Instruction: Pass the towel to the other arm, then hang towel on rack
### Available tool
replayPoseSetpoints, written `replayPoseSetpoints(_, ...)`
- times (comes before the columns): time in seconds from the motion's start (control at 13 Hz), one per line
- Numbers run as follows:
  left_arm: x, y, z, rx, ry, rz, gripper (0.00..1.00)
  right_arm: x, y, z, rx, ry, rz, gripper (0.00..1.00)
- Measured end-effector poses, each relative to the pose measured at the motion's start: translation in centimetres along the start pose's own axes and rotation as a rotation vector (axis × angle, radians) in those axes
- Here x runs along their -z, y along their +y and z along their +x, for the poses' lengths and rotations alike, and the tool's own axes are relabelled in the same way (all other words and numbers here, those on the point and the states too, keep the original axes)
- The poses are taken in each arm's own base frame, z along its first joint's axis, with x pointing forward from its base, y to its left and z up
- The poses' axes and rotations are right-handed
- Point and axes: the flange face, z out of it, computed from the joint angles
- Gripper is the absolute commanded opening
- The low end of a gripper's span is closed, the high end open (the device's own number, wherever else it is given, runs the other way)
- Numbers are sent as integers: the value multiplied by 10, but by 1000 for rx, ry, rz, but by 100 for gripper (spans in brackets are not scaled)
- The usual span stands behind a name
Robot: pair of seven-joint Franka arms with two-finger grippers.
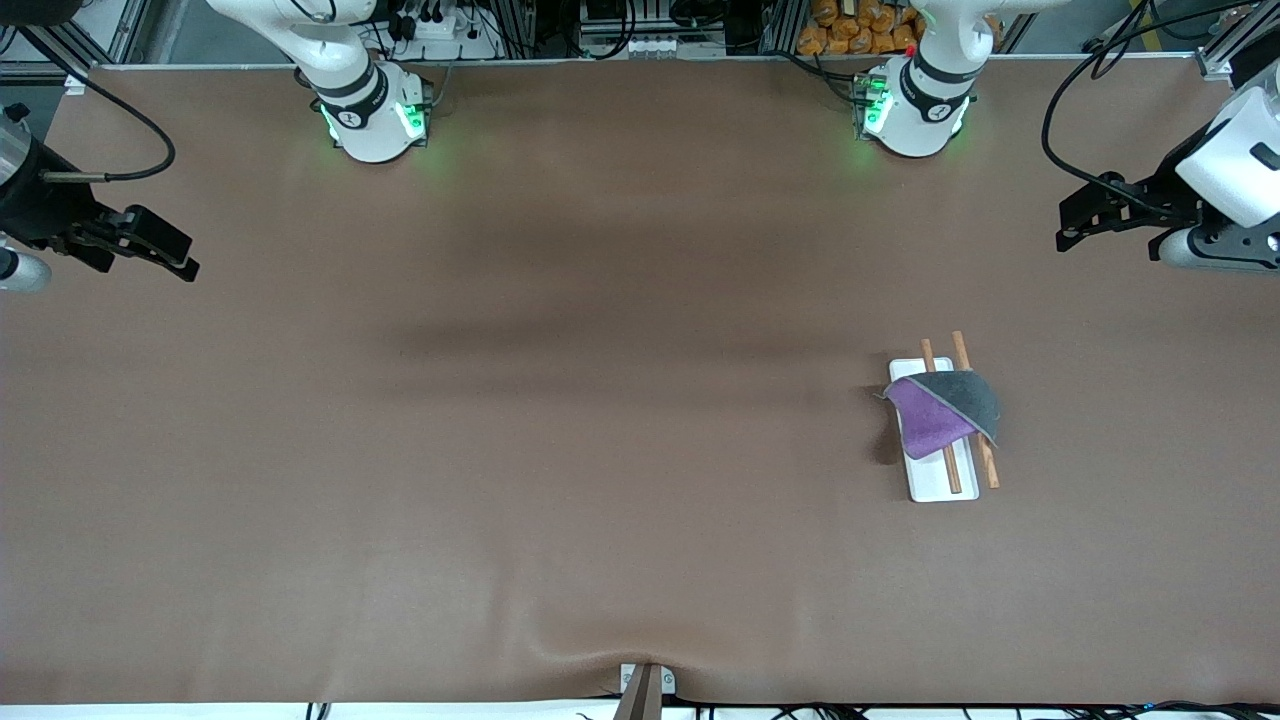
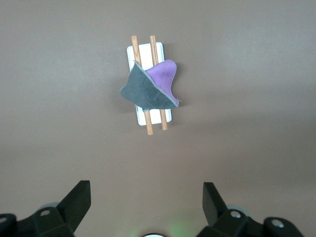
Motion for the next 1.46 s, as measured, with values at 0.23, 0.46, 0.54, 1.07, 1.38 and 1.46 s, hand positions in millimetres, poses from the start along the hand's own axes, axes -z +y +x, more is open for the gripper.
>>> replayPoseSetpoints(0.23, -1, -4, -2, 7, -19, 0, 100, 5, -9, -2, 17, 12, 1, 100)
replayPoseSetpoints(0.46, 5, -17, -7, 26, -10, 51, 100, 8, -8, -1, 17, 18, -2, 100)
replayPoseSetpoints(0.54, 7, -18, -8, 28, -6, 61, 100, 8, -8, -1, 17, 19, -2, 100)
replayPoseSetpoints(1.07, 16, -16, -15, 105, 12, 67, 100, 8, -6, -1, 13, 19, -2, 100)
replayPoseSetpoints(1.38, 16, -16, -15, 106, 12, 67, 100, 8, -6, -1, 13, 19, -2, 100)
replayPoseSetpoints(1.46, 16, -16, -15, 107, 12, 67, 100, 8, -6, -1, 13, 19, -2, 100)
